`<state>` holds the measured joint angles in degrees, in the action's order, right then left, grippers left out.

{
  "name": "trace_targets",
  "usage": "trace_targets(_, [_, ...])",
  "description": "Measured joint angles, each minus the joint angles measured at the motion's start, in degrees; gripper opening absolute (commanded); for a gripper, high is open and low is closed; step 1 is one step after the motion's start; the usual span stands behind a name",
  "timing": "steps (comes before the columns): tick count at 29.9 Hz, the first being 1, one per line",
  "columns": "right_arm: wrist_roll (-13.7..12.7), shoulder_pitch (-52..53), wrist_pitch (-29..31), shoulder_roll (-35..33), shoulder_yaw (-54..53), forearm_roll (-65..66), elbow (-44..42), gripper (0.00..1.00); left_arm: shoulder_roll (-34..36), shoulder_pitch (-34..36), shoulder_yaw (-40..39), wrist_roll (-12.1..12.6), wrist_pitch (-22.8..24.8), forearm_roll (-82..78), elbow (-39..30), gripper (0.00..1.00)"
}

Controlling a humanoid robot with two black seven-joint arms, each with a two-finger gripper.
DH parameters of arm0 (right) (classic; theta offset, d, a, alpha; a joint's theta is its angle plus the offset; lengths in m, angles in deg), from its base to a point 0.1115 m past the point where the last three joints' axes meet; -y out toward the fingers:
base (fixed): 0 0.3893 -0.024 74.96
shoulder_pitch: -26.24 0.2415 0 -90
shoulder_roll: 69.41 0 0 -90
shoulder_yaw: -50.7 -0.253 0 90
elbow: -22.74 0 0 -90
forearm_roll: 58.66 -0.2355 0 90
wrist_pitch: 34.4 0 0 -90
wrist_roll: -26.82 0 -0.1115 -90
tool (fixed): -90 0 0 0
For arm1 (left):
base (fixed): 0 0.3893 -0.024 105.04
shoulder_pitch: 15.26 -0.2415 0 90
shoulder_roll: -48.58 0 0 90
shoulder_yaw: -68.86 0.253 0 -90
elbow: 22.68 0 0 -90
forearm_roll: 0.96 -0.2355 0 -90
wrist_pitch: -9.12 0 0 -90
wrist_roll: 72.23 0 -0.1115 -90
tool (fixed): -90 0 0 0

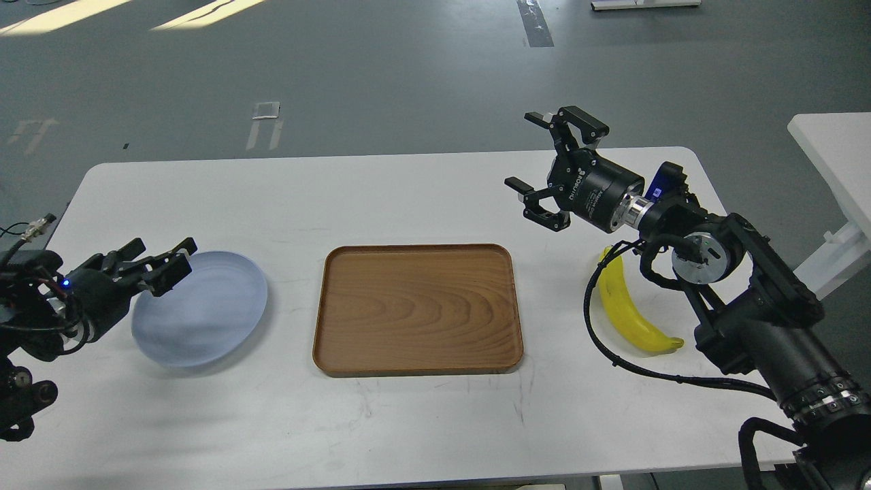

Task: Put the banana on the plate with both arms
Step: 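Grip the plate rim with the left gripper and lift it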

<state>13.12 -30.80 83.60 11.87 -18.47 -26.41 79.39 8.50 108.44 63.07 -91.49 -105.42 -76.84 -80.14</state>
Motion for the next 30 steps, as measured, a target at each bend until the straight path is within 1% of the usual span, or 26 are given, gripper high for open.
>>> trace_targets(2, [0.0, -0.11, 0.0, 0.02, 0.0, 0.0, 0.11, 1.0, -0.78, -0.02, 0.37, -0.16, -0.24, 0.03, 1.78, 0.98])
trace_targets(7, [0.0, -0.71, 0.0, 0.03, 0.0, 0.0, 0.84, 1.0, -1.58, -0.98, 0.59, -1.52, -0.32, 0.49, 4.22, 0.98])
trace_targets(12, [0.0, -1.22, 0.0, 0.02, 0.0, 0.0, 1.1, 1.0, -3.27, -2.37, 0.63, -1.54, -0.11, 0.56, 5.51, 0.98])
trace_targets(17, [0.0, -1.36, 0.0, -0.13, -0.08, 0.0, 1.2, 1.0, -4.87, -3.33, 0.63, -1.53, 0.14, 0.64, 8.26, 0.97])
trace_targets(24, [0.0, -1.41, 0.0, -0.14, -0.06, 0.0, 1.26, 1.0, -5.63, -4.17, 0.61, -2.19, 0.16, 1.86, 10.32, 0.96])
trace_targets(25, [0.0, -1.41, 0.0, -0.12, -0.03, 0.0, 1.26, 1.0, -5.63, -4.29, 0.6, -2.46, 0.16, 2.21, 10.38, 0.94])
trace_targets(26, [0.0, -1.41, 0.0, -0.09, -0.01, 0.0, 1.26, 1.0, -5.63, -4.51, 0.6, -2.7, 0.16, 2.52, 10.41, 0.91])
trace_targets(29, [0.0, -1.41, 0.0, -0.07, 0.0, 0.0, 1.26, 1.0, -5.63, -5.13, 0.6, -2.96, 0.24, 2.99, 10.44, 0.69])
trace_targets(30, [0.0, -1.41, 0.0, -0.06, 0.0, 0.0, 1.26, 1.0, -5.65, -5.4, 0.59, -2.97, 0.33, 3.04, 10.44, 0.51])
